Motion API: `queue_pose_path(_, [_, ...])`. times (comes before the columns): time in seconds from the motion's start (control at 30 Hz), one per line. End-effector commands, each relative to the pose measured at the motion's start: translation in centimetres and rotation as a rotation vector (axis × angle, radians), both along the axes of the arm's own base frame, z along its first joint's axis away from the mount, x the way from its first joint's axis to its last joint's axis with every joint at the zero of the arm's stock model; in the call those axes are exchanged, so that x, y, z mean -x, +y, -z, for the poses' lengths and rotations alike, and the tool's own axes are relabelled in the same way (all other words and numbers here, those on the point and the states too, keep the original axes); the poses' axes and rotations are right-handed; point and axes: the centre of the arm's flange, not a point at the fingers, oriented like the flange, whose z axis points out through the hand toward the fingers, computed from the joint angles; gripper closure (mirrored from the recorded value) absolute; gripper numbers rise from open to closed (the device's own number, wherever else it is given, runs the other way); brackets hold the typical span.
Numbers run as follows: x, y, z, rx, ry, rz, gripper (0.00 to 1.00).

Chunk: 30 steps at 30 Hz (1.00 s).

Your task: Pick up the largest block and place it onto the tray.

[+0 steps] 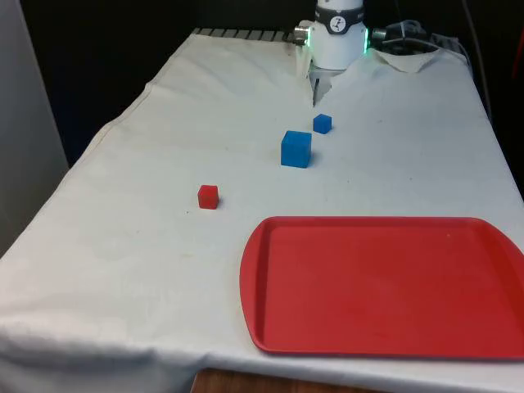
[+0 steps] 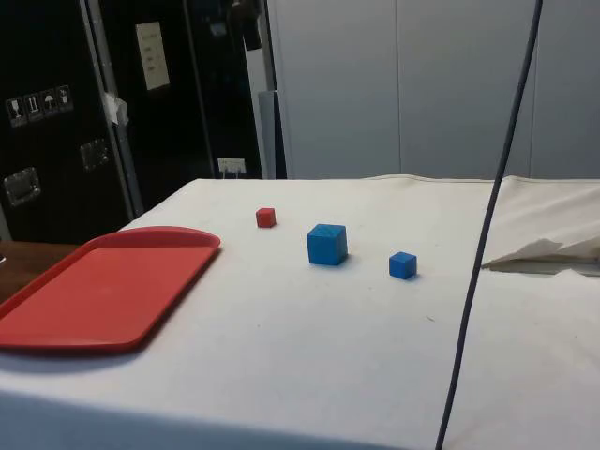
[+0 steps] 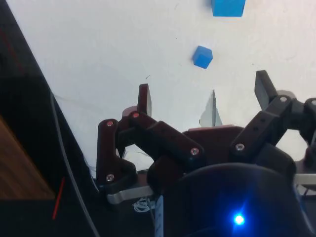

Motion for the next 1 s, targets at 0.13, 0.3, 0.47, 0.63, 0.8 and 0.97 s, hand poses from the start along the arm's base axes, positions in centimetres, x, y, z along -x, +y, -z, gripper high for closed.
queue_pose_path(0.13, [0.6,0.0,1.0,-0.002,-0.008,-0.001,0.0])
queue_pose_path(0.3, [1.4,-0.1,2.4,-0.006,-0.016,-0.004,0.0])
queue_pose_path(0.47, [2.3,-0.1,3.8,-0.013,-0.028,-0.009,0.0])
queue_pose_path(0.63, [3.3,-0.2,5.1,-0.019,-0.038,-0.016,0.0])
queue_pose_path(0.8, [4.3,-0.1,7.1,-0.026,-0.049,-0.022,0.0])
queue_pose_path(0.97, [4.8,-0.1,8.5,-0.027,-0.053,-0.024,0.0])
